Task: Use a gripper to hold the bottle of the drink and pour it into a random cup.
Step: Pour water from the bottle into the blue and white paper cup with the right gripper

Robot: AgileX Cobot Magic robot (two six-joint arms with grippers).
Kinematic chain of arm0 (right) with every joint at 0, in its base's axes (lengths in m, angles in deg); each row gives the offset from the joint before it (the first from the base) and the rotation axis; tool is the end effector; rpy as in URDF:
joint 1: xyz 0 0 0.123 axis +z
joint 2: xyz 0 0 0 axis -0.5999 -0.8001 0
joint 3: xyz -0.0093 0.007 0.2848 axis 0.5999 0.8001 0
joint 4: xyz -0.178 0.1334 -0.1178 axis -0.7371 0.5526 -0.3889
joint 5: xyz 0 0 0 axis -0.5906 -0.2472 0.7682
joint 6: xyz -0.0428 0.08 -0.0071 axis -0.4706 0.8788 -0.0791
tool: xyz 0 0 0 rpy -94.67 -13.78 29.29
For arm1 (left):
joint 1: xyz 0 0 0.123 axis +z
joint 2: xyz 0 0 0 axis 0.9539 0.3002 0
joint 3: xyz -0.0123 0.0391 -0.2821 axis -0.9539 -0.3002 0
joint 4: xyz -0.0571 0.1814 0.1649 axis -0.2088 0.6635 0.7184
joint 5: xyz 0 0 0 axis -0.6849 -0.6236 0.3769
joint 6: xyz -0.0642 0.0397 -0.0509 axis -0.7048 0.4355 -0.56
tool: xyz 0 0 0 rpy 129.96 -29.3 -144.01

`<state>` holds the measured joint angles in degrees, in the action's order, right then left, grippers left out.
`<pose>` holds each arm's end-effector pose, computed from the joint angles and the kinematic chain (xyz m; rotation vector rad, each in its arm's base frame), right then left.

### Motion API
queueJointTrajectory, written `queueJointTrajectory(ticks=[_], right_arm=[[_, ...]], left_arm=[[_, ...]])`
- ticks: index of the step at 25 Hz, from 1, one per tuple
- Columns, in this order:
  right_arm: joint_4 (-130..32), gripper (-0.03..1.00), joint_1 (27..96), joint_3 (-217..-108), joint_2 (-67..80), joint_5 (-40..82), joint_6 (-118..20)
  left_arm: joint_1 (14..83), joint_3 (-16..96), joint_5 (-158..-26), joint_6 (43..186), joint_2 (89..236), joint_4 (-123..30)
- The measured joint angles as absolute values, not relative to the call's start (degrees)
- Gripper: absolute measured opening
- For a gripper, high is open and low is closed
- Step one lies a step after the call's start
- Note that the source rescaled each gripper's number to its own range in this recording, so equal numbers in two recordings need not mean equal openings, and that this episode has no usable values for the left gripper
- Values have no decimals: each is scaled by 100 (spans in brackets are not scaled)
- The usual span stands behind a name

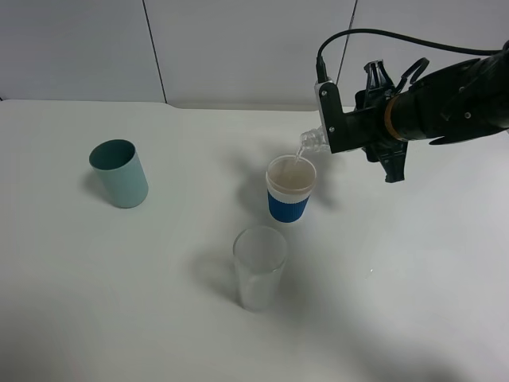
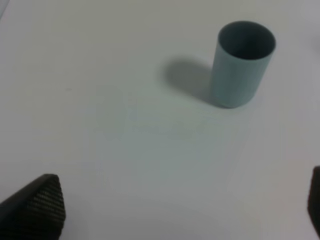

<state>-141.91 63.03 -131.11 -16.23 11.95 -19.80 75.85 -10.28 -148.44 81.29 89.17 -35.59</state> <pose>0.3100 0.1203 0.1878 -1.8332 1.6075 -0.8143 -0.0066 -0.0043 0.2808 -0.0482 2.0187 -0.0164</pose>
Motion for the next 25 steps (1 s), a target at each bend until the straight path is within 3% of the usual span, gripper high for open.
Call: queueJointTrajectory(ticks=[25], right_arm=[[-14191, 0, 6425, -13130, -1623, 1057, -2379]], left_arm=[[7585, -1028, -14844, 8129, 8917, -3553]])
